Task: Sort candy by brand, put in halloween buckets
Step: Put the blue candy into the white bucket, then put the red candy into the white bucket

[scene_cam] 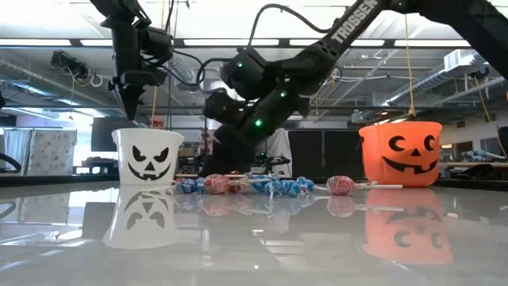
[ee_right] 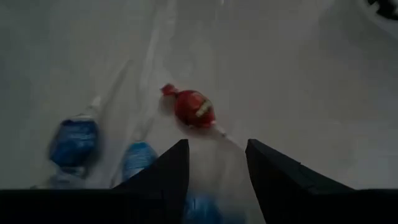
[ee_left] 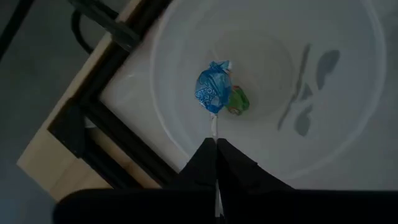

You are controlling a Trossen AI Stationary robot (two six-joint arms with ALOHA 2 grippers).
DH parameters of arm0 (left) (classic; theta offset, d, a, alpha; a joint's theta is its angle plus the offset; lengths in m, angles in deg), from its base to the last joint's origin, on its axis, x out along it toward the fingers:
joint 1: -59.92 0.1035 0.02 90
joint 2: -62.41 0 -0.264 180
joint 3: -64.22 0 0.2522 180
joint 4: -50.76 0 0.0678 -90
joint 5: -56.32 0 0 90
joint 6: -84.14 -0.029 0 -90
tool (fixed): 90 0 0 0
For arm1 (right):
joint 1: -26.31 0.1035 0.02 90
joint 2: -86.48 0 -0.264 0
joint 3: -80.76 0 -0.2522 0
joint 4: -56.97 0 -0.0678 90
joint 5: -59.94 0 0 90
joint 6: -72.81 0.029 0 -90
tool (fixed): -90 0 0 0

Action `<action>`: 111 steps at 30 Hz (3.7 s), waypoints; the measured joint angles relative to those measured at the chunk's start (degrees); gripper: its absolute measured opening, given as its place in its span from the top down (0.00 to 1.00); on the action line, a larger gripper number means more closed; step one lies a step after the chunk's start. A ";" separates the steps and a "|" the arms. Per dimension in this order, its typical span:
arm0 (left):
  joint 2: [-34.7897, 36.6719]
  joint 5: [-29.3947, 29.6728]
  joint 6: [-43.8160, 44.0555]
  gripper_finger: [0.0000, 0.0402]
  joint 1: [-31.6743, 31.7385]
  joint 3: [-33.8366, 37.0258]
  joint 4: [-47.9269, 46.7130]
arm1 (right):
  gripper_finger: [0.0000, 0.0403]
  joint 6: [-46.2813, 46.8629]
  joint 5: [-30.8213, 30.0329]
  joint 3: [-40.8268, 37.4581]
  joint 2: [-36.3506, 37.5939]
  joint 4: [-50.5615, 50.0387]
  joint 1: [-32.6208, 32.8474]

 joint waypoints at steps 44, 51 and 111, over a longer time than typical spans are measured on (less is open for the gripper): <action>0.69 -31.67 -11.29 0.41 -12.60 -2.84 5.86 | 0.97 9.59 -3.40 2.16 11.12 5.61 -4.85; 0.44 -29.99 -9.95 0.33 -17.60 -2.81 10.63 | 0.97 9.46 -4.66 2.14 11.71 5.66 -4.94; -9.59 -9.90 -4.79 0.78 2.51 -2.79 2.13 | 0.59 32.16 3.01 2.19 13.65 -34.93 -10.41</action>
